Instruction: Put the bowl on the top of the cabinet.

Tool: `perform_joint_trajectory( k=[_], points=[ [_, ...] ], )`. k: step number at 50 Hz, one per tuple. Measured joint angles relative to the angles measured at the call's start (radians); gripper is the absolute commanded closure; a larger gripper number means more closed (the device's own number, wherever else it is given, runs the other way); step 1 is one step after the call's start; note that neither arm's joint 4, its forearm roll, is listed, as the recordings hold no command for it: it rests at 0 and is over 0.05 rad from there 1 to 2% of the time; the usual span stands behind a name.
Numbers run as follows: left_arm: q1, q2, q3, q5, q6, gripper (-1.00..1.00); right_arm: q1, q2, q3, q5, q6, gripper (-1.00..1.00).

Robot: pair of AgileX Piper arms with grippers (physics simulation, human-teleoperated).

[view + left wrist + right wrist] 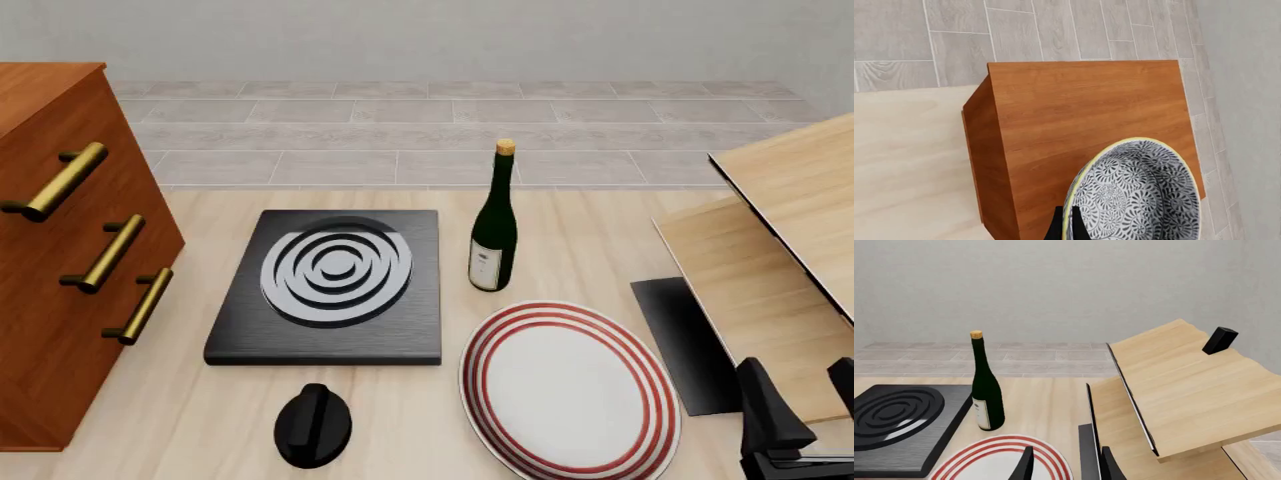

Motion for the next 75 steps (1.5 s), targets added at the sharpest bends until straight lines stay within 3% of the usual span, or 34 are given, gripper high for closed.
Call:
perform_joint_trajectory(
  k=[21, 22, 75],
  points=[
    [-0.007, -0.033, 0.054, -0.043, -0.03, 1.0, 0.0, -0.002, 0.0, 0.002, 0.0, -1.0],
    [-0.009, -0.035, 0.057, -0.045, -0.034, -1.0, 0.0, -0.002, 0.0, 0.002, 0.0, -1.0],
    [-0.051, -0.152, 0.008, -0.021, -0.072, -1.0, 0.008, -0.001, -0.003, 0.005, -0.013, -1.0]
  ],
)
